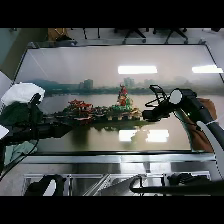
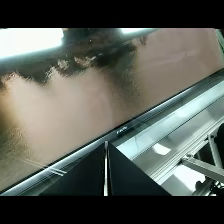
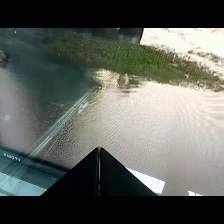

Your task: Fold the shirts.

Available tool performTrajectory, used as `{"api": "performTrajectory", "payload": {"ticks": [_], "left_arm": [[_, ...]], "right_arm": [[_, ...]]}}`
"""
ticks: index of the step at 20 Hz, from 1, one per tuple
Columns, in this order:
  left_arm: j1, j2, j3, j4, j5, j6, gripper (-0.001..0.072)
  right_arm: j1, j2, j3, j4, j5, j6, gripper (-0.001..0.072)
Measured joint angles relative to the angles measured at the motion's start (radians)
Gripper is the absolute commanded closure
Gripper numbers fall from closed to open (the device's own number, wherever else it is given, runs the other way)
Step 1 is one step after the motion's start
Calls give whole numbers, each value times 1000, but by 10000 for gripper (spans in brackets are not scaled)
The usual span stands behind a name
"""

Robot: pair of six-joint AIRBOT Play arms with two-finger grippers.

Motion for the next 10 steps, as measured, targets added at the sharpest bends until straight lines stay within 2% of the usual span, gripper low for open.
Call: {"api": "performTrajectory", "payload": {"ticks": [2,3,4,5,10], "left_arm": [[0,0,16,27,13,-1,690],[0,0,34,62,23,-11,612],[0,0,59,108,31,-24,219],[0,-1,92,169,39,-45,8],[0,-90,277,591,102,-174,11]], "right_arm": [[0,0,0,0,0,0,682],[0,0,0,0,0,0,682],[0,0,0,0,-3,0,682],[0,0,0,0,-9,0,682],[0,0,0,0,-30,0,682]]}}
